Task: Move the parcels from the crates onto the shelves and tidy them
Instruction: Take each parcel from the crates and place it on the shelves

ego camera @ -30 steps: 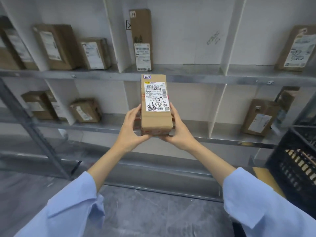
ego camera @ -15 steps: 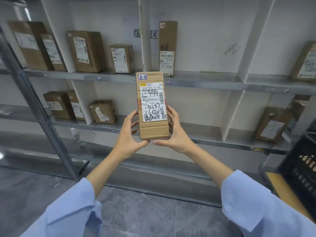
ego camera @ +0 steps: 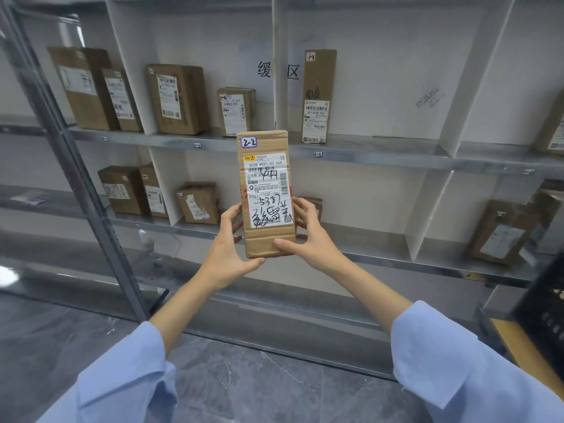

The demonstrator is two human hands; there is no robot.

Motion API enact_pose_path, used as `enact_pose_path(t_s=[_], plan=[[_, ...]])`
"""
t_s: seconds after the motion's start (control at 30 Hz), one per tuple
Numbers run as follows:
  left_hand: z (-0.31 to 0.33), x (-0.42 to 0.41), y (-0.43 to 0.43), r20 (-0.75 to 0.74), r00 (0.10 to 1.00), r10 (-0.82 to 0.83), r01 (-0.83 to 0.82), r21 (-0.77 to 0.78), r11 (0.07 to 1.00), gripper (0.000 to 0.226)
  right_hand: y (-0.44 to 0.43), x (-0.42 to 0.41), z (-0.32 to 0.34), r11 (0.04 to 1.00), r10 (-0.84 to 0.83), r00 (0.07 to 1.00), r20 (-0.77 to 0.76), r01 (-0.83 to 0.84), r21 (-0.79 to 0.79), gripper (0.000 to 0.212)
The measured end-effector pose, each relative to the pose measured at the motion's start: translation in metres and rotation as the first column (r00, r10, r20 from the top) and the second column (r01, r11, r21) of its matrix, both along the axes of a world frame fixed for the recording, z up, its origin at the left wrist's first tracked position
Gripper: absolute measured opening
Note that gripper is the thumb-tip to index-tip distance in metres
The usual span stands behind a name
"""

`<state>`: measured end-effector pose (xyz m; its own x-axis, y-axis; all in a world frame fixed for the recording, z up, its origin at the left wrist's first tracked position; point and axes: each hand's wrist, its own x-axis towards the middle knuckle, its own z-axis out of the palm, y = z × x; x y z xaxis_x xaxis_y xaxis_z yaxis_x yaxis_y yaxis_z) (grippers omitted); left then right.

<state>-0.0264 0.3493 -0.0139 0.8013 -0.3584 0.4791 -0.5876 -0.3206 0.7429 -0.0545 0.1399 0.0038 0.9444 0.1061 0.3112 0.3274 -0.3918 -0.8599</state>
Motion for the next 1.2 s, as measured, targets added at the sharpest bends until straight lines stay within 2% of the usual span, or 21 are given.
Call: enact_pose_path(t_s=[0.2, 0.3, 0.53, 0.87, 1.2], plan=[[-0.010, 0.017, 0.006, 0.041, 0.993, 0.107, -0.110, 0.085, 0.990, 0.113, 0.008, 0.024, -0.010, 0.998, -0.024, 1.000, -0.001, 0.024, -0.055, 0.108], [-0.018, 0.029, 0.008, 0.093, 0.985, 0.144, -0.157, 0.155, 0.975, 0.112, 0.014, 0.046, -0.017, 0.998, -0.044, 0.999, -0.011, 0.043, -0.054, 0.103], [-0.042, 0.079, 0.023, 0.080, 0.970, 0.231, -0.242, 0.185, 0.952, 0.109, 0.032, 0.110, -0.041, 0.999, -0.019, 0.999, -0.037, 0.017, -0.036, 0.104], [-0.067, 0.187, 0.044, -0.040, 0.934, 0.354, -0.343, 0.170, 0.924, 0.105, 0.053, 0.233, -0.068, 0.994, 0.097, 0.989, -0.113, -0.090, 0.059, 0.094], [-0.095, 0.281, 0.056, -0.170, 0.923, 0.345, -0.308, 0.211, 0.928, 0.085, 0.073, 0.323, -0.114, 0.995, -0.019, 0.990, -0.143, 0.033, 0.095, 0.084]])
